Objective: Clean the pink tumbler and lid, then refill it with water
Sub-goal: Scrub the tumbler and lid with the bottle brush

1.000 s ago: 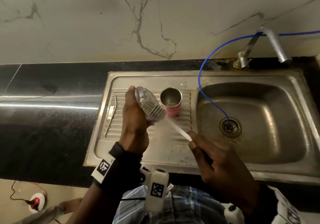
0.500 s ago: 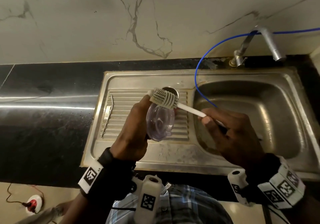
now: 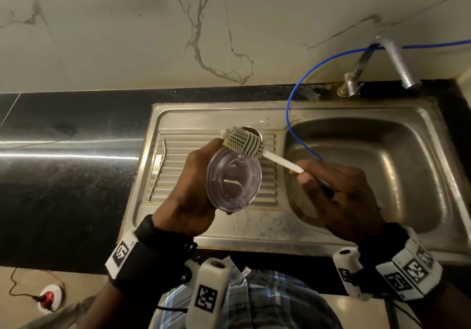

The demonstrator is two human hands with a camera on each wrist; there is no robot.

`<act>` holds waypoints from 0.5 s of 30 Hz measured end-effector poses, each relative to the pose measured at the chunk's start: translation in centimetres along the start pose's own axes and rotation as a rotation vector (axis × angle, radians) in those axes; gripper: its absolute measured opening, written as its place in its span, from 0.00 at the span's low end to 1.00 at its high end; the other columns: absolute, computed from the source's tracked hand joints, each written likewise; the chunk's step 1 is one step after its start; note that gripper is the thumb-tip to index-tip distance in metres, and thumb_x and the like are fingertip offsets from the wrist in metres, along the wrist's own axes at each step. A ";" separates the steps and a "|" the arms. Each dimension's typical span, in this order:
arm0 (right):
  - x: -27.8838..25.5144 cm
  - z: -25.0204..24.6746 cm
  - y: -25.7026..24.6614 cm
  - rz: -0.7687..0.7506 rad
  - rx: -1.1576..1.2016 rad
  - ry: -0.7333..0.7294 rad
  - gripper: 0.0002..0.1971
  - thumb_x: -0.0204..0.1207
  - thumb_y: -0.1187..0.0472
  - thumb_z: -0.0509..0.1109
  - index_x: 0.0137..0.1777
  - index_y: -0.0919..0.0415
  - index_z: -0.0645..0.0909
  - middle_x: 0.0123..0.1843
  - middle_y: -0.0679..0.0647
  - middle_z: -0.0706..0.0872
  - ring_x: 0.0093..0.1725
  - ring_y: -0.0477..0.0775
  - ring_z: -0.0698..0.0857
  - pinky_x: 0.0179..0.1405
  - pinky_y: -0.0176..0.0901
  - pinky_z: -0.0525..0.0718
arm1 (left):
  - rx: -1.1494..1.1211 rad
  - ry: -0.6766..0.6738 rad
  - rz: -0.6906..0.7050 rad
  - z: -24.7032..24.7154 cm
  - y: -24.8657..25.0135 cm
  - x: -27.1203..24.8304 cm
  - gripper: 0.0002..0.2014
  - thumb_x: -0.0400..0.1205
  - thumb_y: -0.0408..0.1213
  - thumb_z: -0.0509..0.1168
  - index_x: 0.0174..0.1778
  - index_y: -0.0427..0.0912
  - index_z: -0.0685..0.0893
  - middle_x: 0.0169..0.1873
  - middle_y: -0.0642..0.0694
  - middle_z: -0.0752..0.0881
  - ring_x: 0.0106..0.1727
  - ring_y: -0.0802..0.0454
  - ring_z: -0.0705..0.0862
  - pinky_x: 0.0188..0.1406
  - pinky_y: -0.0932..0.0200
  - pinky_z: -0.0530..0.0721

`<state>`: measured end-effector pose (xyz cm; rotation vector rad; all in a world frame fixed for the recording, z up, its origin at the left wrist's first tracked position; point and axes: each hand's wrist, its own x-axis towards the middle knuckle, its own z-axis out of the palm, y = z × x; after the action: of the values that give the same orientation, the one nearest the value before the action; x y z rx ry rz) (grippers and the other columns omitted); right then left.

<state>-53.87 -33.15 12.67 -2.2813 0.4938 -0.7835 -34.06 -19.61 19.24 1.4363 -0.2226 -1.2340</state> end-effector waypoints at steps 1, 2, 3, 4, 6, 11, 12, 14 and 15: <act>0.0 0.0 -0.1 -0.003 0.001 -0.003 0.13 0.88 0.58 0.63 0.58 0.60 0.89 0.38 0.46 0.83 0.34 0.42 0.76 0.35 0.46 0.77 | 0.017 -0.012 -0.011 0.0 0.0 0.0 0.23 0.74 0.59 0.63 0.44 0.46 0.95 0.40 0.39 0.94 0.36 0.42 0.90 0.41 0.51 0.80; 0.1 0.1 -0.2 -0.008 -0.001 -0.001 0.13 0.88 0.58 0.63 0.59 0.60 0.89 0.39 0.45 0.82 0.34 0.42 0.76 0.36 0.45 0.78 | 0.029 -0.023 -0.029 -0.1 0.0 0.2 0.22 0.77 0.58 0.62 0.41 0.47 0.96 0.39 0.40 0.94 0.36 0.42 0.90 0.41 0.52 0.79; 0.2 0.3 -0.3 -0.012 -0.001 0.002 0.14 0.88 0.57 0.63 0.60 0.61 0.89 0.39 0.43 0.81 0.34 0.41 0.76 0.36 0.44 0.78 | 0.045 -0.038 -0.045 -0.1 0.0 0.2 0.22 0.79 0.56 0.61 0.37 0.47 0.97 0.38 0.40 0.94 0.37 0.41 0.90 0.41 0.52 0.78; 0.2 0.6 -0.4 -0.013 0.005 0.000 0.14 0.88 0.57 0.62 0.60 0.61 0.88 0.40 0.41 0.80 0.34 0.41 0.75 0.36 0.42 0.77 | 0.061 -0.042 -0.059 0.1 0.1 0.1 0.21 0.79 0.55 0.62 0.33 0.49 0.97 0.37 0.40 0.94 0.37 0.40 0.89 0.42 0.51 0.77; 0.1 1.2 -0.4 -0.004 0.031 -0.017 0.14 0.89 0.58 0.61 0.60 0.60 0.88 0.39 0.37 0.76 0.33 0.38 0.75 0.36 0.36 0.74 | 0.090 -0.051 -0.052 0.5 0.4 0.0 0.18 0.72 0.55 0.64 0.31 0.52 0.96 0.36 0.40 0.94 0.37 0.39 0.89 0.42 0.51 0.77; -1.7 1.4 0.4 0.058 0.053 -0.025 0.14 0.90 0.55 0.61 0.57 0.59 0.87 0.32 0.42 0.77 0.31 0.41 0.76 0.31 0.41 0.76 | -0.077 -0.002 0.126 -0.8 0.3 0.4 0.13 0.76 0.46 0.73 0.50 0.42 0.90 0.46 0.39 0.94 0.41 0.40 0.94 0.34 0.47 0.90; -2.2 1.4 0.4 0.091 0.063 -0.025 0.15 0.90 0.53 0.61 0.57 0.59 0.87 0.32 0.45 0.79 0.30 0.44 0.78 0.30 0.48 0.78 | -0.143 0.011 0.127 -1.1 0.2 0.6 0.17 0.76 0.46 0.73 0.54 0.39 0.87 0.49 0.38 0.92 0.43 0.40 0.94 0.32 0.48 0.91; -3.1 1.7 0.3 0.139 0.072 -0.031 0.15 0.90 0.51 0.60 0.57 0.57 0.87 0.31 0.45 0.80 0.29 0.47 0.79 0.29 0.53 0.78 | -0.260 0.033 0.080 -1.4 0.2 0.9 0.26 0.75 0.53 0.73 0.62 0.38 0.83 0.55 0.36 0.89 0.48 0.39 0.94 0.33 0.49 0.92; -3.4 1.8 0.1 0.151 0.069 -0.029 0.15 0.90 0.51 0.60 0.57 0.56 0.87 0.31 0.43 0.78 0.29 0.46 0.79 0.30 0.51 0.77 | -0.293 0.045 0.062 -1.3 0.2 0.9 0.27 0.75 0.54 0.72 0.63 0.38 0.83 0.56 0.35 0.89 0.49 0.39 0.94 0.34 0.48 0.93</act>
<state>-55.20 -30.58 10.14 -2.1607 0.6086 -0.6818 -32.59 -19.53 18.57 1.1934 -0.0522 -1.1315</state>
